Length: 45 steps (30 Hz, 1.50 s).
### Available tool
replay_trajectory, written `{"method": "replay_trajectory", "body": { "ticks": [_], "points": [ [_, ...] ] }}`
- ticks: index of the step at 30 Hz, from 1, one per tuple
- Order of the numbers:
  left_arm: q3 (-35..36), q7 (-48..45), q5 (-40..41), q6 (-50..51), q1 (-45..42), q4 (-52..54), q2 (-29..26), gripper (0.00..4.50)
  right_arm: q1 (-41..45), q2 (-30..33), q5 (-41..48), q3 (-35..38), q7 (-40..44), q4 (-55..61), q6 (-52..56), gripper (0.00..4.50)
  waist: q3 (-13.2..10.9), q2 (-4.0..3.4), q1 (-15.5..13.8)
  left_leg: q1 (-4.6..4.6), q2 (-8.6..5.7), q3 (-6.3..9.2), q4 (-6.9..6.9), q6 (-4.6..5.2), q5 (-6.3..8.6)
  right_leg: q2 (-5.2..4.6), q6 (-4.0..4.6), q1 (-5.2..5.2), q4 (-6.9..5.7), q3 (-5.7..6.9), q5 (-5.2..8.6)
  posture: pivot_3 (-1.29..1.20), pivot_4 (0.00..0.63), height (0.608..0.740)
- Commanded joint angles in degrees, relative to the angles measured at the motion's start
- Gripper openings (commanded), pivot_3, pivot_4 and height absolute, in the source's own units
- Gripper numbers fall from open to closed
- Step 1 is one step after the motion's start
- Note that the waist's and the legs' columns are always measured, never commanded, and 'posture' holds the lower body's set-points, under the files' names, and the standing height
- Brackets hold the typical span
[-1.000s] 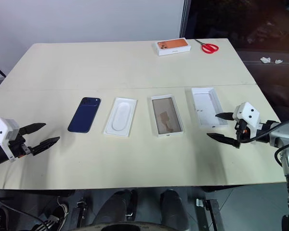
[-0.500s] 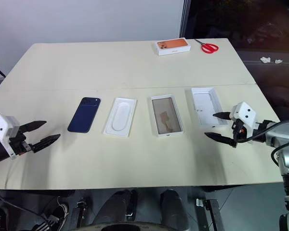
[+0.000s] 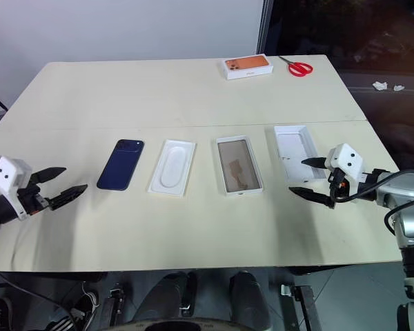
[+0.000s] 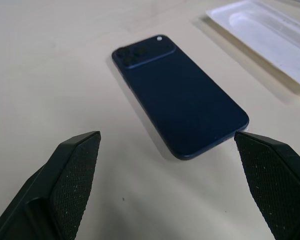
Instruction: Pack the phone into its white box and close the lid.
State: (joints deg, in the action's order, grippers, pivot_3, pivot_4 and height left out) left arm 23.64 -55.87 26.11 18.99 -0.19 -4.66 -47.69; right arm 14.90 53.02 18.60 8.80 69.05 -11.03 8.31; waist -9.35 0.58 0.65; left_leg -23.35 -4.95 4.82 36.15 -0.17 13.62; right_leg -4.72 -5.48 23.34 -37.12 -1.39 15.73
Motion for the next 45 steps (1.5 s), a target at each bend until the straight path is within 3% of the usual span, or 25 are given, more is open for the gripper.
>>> {"method": "replay_trajectory", "body": {
  "ticks": [1,8,14,22,34,37,44,45],
  "points": [
    [-0.84,2.72,5.45,7.78,-2.16,7.54,1.80,4.50,2.76,0.11,-0.90,-1.16,-0.58,2.33,0.39,4.47,0.00,0.00,0.00,0.00,0.00,0.00,0.01,0.00,0.00,0.00,0.00,-0.01,-0.01,0.00,0.00,0.00,0.150,0.740],
    [-7.10,12.51,9.18,20.25,-11.10,13.31,9.84,4.50,6.76,-2.04,-3.47,-6.01,-3.06,6.08,1.70,4.47,0.00,0.02,-0.12,-0.01,-0.03,0.02,0.07,-0.01,-0.01,0.02,-0.01,0.00,-0.06,0.03,-0.01,0.00,0.150,0.740],
    [-11.94,19.05,10.52,31.35,-19.42,9.47,15.74,4.50,8.39,-4.28,-4.42,-7.70,-4.16,7.77,0.60,4.47,0.00,0.02,-0.02,-0.01,-0.05,0.03,0.09,-0.02,-0.02,0.06,-0.02,0.01,-0.10,0.03,-0.01,0.00,0.150,0.740],
    [-8.67,21.35,17.01,44.52,-28.18,-2.05,20.60,4.50,10.40,-5.80,-6.17,-9.78,-5.29,10.45,0.96,4.47,-0.01,0.04,-0.04,-0.01,-0.07,0.05,0.16,-0.05,-0.04,0.10,-0.03,0.01,-0.17,0.07,-0.01,0.00,0.150,0.740],
    [-9.60,22.62,16.49,49.24,-30.35,-9.49,25.74,4.50,11.16,-6.86,-7.12,-10.64,-6.04,11.28,0.89,4.47,0.03,0.02,-0.30,0.02,-0.12,0.07,0.19,-0.08,-0.06,0.05,-0.03,-0.06,-0.19,0.07,-0.01,0.00,0.150,0.740],
    [-8.00,23.51,16.93,50.05,-30.82,-11.06,26.21,3.64,10.93,-6.67,-7.14,-10.55,-6.17,11.47,0.92,4.50,0.03,0.02,-0.35,0.02,-0.14,0.07,0.23,-0.08,-0.06,0.04,-0.03,-0.09,-0.18,0.07,-0.01,0.00,0.150,0.740],
    [-5.94,23.95,17.69,50.84,-31.91,-13.36,26.32,0.05,11.05,-6.68,-7.34,-10.69,-6.43,11.47,1.00,4.50,0.04,0.02,-0.15,0.03,-0.13,0.07,0.23,-0.08,-0.06,0.04,-0.03,-0.08,-0.19,0.07,-0.01,0.00,0.150,0.740],
    [-5.18,24.36,18.24,51.33,-32.00,-13.56,26.55,0.02,11.07,-6.66,-7.36,-10.73,-6.42,11.47,1.03,4.50,0.04,0.02,-0.11,0.04,-0.13,0.07,0.23,-0.08,-0.06,0.05,-0.03,-0.08,-0.20,0.08,-0.01,0.00,0.150,0.740]
  ]
}}
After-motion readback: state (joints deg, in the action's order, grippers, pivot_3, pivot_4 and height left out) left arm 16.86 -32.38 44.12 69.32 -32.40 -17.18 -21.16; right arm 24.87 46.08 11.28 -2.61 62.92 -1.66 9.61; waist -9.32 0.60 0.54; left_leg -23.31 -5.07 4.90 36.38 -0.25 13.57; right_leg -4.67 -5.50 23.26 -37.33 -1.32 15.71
